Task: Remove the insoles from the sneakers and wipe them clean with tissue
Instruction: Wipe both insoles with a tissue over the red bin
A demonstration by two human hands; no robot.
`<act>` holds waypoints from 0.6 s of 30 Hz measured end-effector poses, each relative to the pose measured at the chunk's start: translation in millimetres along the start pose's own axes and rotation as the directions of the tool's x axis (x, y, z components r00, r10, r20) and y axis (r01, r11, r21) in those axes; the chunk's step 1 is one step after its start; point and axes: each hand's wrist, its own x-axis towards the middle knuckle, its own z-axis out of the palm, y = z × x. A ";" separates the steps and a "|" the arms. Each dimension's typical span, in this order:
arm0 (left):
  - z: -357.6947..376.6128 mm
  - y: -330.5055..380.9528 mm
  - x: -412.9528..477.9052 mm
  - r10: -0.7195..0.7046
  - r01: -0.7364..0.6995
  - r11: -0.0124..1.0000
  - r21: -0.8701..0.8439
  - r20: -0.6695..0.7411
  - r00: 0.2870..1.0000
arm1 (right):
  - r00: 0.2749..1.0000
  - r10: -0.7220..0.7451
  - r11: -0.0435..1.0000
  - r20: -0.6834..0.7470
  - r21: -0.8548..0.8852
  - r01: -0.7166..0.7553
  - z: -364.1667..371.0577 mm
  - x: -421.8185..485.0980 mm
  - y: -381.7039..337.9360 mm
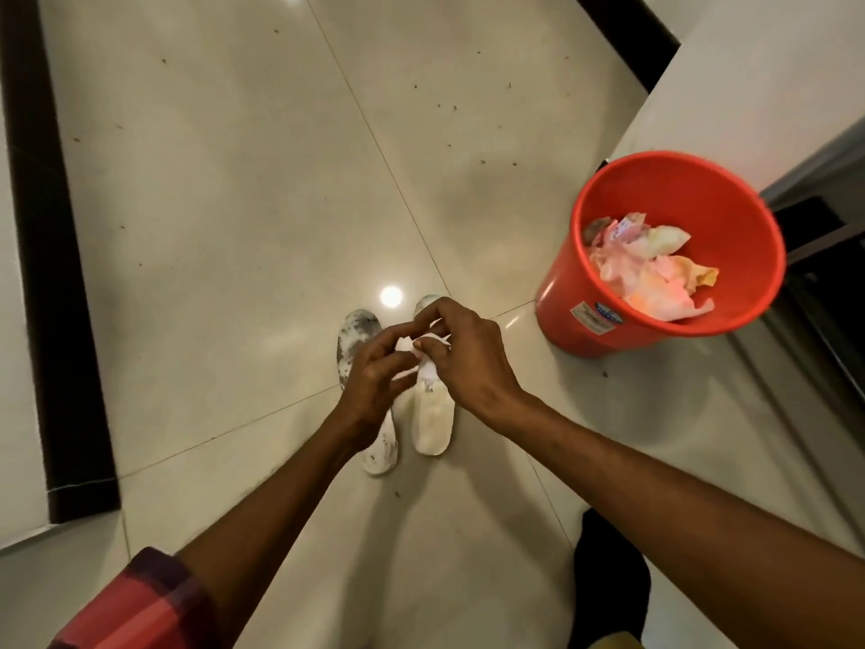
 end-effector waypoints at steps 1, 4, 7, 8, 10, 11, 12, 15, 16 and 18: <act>9.1 12.2 -4.0 -0.022 0.027 0.995 -0.091 0.049 0.999 | 1.000 -0.022 1.000 -0.011 0.005 0.022 -3.7 -1.8 -6.1; 29.5 44.0 -11.8 -0.010 0.016 0.989 -0.147 0.036 0.999 | 0.996 -0.057 0.997 -0.069 0.047 0.061 -25.5 -6.3 -26.4; 42.6 77.9 -22.4 0.077 -0.075 0.988 -0.133 0.011 0.997 | 0.984 -0.097 0.994 -0.150 0.037 0.104 -60.0 -6.3 -54.3; 47.4 93.2 -27.0 0.111 -0.109 0.986 -0.127 0.015 0.994 | 0.978 -0.110 0.992 -0.177 0.034 0.118 -75.6 -6.4 -65.3; 57.0 126.6 -36.3 0.168 -0.168 0.980 -0.105 -0.006 0.986 | 0.972 -0.119 0.991 -0.202 0.035 0.129 -109.6 -7.9 -88.9; 62.8 147.7 -42.7 0.190 -0.191 0.977 -0.094 -0.024 0.982 | 0.972 -0.123 0.991 -0.200 0.030 0.131 -129.9 -10.1 -102.8; 68.3 168.4 -49.7 0.203 -0.206 0.974 -0.096 -0.037 0.978 | 0.974 -0.127 0.991 -0.186 0.010 0.131 -150.1 -14.5 -116.9; 87.2 228.0 -74.4 0.274 -0.276 0.957 -0.092 -0.030 0.961 | 0.980 -0.146 0.986 -0.132 -0.100 0.134 -200.8 -34.3 -159.8; 95.3 247.2 -84.6 0.305 -0.305 0.949 -0.081 -0.012 0.952 | 0.980 -0.163 0.980 -0.114 -0.137 0.147 -214.7 -43.1 -174.6; 112.8 279.6 -109.5 0.357 -0.356 0.933 -0.054 0.010 0.934 | 0.974 -0.205 0.961 -0.096 -0.207 0.182 -236.1 -63.1 -200.7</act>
